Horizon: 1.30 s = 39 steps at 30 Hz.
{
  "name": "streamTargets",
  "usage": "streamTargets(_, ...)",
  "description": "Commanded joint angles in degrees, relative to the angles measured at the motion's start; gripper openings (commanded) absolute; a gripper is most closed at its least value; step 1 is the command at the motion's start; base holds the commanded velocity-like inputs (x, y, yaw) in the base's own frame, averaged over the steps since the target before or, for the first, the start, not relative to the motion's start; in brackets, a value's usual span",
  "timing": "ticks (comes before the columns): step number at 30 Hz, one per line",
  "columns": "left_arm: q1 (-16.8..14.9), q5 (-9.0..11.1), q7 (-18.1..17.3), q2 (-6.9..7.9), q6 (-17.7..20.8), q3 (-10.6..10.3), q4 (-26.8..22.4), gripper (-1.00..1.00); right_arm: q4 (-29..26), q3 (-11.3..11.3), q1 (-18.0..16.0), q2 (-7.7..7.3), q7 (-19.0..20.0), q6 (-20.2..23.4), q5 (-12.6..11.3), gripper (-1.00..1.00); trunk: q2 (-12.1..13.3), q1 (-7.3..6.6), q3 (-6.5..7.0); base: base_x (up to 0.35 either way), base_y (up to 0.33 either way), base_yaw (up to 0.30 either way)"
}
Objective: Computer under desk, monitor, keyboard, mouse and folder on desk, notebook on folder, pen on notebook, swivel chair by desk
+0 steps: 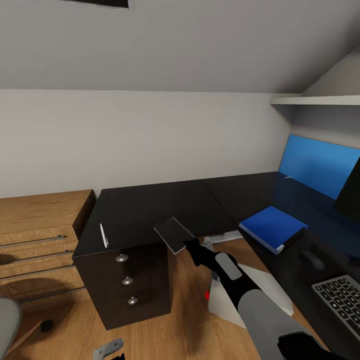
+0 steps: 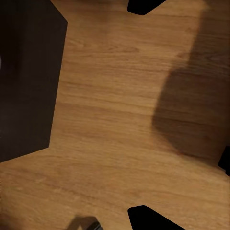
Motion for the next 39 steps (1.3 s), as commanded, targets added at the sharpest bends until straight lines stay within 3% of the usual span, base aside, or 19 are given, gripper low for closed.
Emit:
streamTargets(1, 0.0, 0.4, 0.4, 0.02, 0.2, -0.1, -0.2, 1.0, -0.1, 1.3, 0.0, -0.01, 0.1, 0.1, 0.0, -1.0, 0.4, -0.22, 0.14, 0.0, 0.0, 0.0)
streamTargets(13, 0.0, 0.4, 0.4, -0.04, 0.1, -0.1, -0.2, 1.0, -0.3, 1.7, 0.0, -0.12, 3.3, 0.1, 0.1, -1.0, 5.2, -2.86, 2.29, 0.0, 0.0, 0.0)
streamTargets(22, 0.0, 0.4, 0.6, -0.06, 0.1, -0.1, -0.2, 1.0, -4.0, 1.3, 0.0, -0.6, 3.8, 0.0, 0.2, -1.0, 8.8, -4.83, 3.91, 0.0, 0.0, 0.0)
streamTargets(28, 0.0, 0.4, 0.6, -0.07, 0.1, -0.1, -0.2, 1.0, -6.8, 1.0, 0.0, -2.37, 3.6, -1.1, 0.1, -1.0, 11.2, -6.15, 4.98, 0.0, 0.0, 0.0)
streamTargets(31, 0.0, 0.4, 0.6, -0.07, 0.2, -0.1, -0.1, 1.0, -7.8, 0.5, 0.0, -4.28, 3.6, -2.8, -0.2, -1.0, 12.4, -6.81, 5.52, 0.0, 0.0, 0.0)
streamTargets(35, 0.0, 0.4, 0.6, -0.07, 0.2, -0.1, -0.1, 1.0, -8.1, -3.0, 0.0, -5.84, 3.5, -3.4, -0.3, -1.0, 14.0, -7.69, 6.24, 0.0, 0.0, 0.0)
streamTargets(39, 0.0, 0.4, 0.6, -0.13, 0.2, -0.1, -0.1, 1.0, -8.2, -11.8, 0.0, -7.12, 3.4, -3.5, -0.2, -1.0, 15.6, -8.57, 6.96, 0.0, 0.0, 0.0)
